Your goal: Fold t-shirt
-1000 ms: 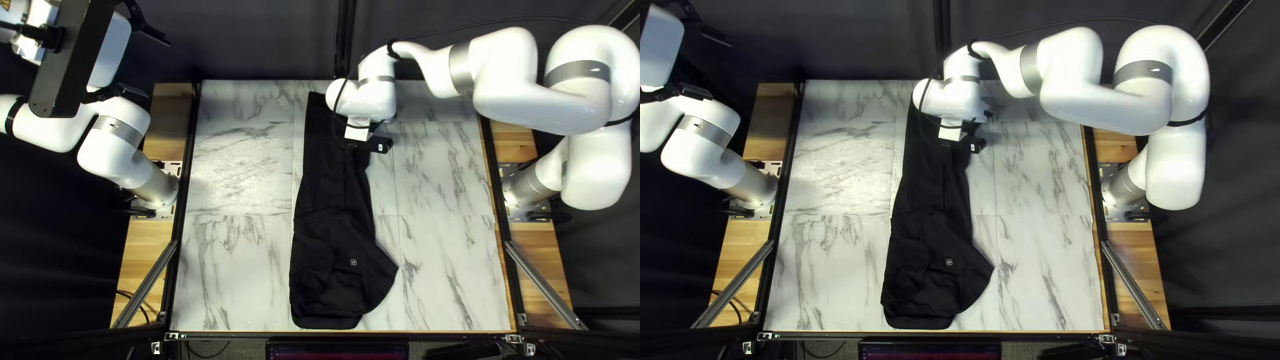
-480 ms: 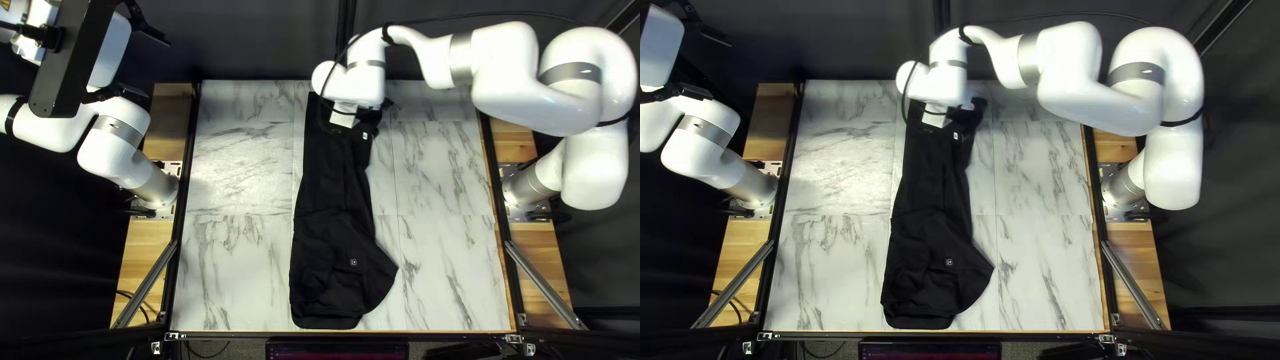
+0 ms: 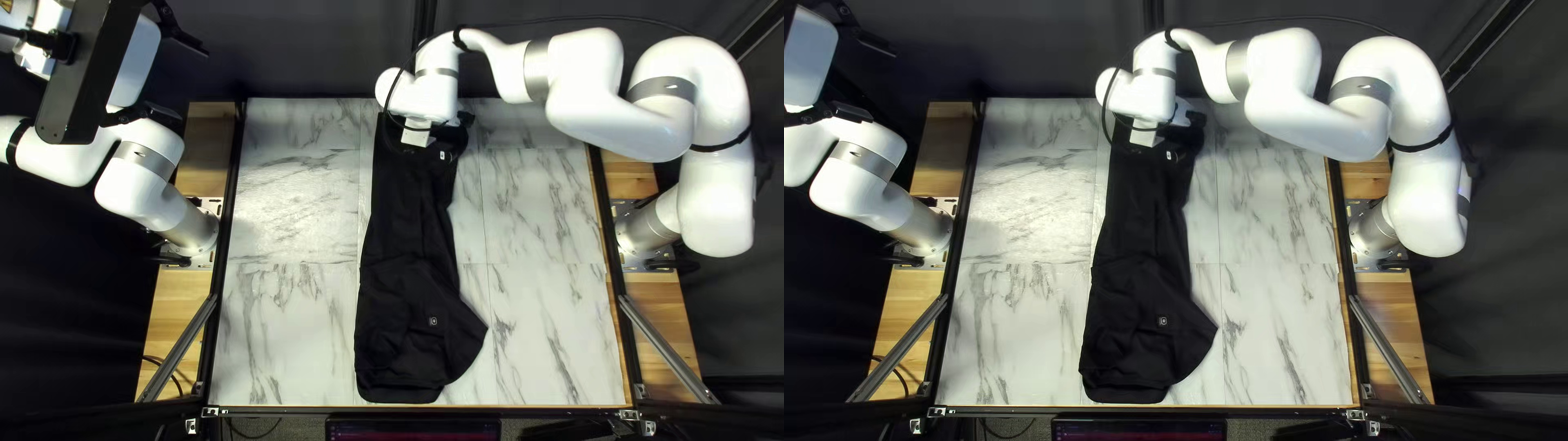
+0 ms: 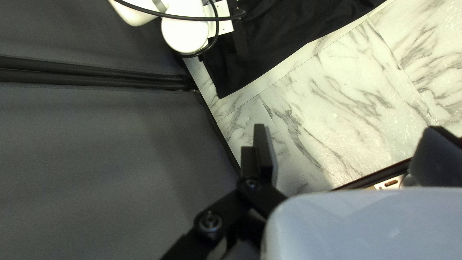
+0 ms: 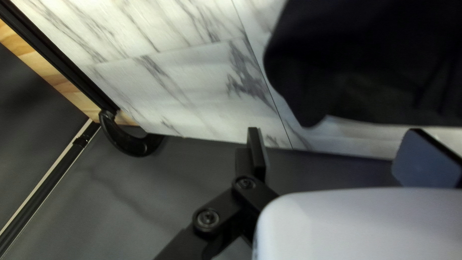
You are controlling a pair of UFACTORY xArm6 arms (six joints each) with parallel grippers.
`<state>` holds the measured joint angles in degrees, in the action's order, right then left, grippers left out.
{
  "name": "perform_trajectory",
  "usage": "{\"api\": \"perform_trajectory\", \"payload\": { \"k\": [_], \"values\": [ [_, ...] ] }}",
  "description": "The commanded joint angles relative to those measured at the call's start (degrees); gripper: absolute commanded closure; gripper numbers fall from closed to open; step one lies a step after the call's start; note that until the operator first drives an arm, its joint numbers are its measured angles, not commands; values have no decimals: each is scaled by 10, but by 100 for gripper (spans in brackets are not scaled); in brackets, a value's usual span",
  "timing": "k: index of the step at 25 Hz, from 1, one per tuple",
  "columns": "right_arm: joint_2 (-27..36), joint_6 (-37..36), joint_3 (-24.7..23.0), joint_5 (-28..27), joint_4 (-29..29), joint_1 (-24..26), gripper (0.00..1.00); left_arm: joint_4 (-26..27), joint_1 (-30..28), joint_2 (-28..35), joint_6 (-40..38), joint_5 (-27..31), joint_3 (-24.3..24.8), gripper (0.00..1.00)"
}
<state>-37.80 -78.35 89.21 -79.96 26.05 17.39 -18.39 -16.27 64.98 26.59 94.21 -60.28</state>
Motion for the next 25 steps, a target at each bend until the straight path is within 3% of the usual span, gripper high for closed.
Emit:
{"api": "perform_trajectory", "payload": {
  "k": [1, 2, 3, 4, 7, 9, 11, 15, 17, 22, 25],
  "values": [
    [-3, -5, -13, 10, -4, 1, 11, 0, 0, 0, 0, 0, 0, 0],
    [-4, -6, -14, 9, -5, 0, 27, 0, 0, 0, 0, 0, 0, 0],
    [-4, -7, -14, 9, -5, 0, 56, 0, 0, 0, 0, 0, 0, 0],
    [-4, -9, -14, 6, -5, -1, 100, 0, 0, 0, 0, 0, 0, 0],
    [0, -17, -19, -1, -4, -4, 97, 0, 0, 0, 0, 0, 0, 0],
    [13, -17, -34, -2, -4, -5, 73, 0, 0, 0, 0, 0, 0, 0],
    [25, -14, -47, -4, -5, -6, 77, 0, 0, 0, 0, 0, 0, 0],
    [58, -7, -73, -13, -4, -9, 73, 0, 0, 0, 0, 0, 0, 0],
    [68, -3, -80, -17, -4, -10, 64, 0, 0, 0, 0, 0, 0, 0],
    [87, 7, -92, -25, -1, -12, 59, 0, 0, 0, 0, 0, 0, 0],
    [82, 11, -75, -28, 1, -12, 65, 0, 0, 0, 0, 0, 0, 0]
  ]
}}
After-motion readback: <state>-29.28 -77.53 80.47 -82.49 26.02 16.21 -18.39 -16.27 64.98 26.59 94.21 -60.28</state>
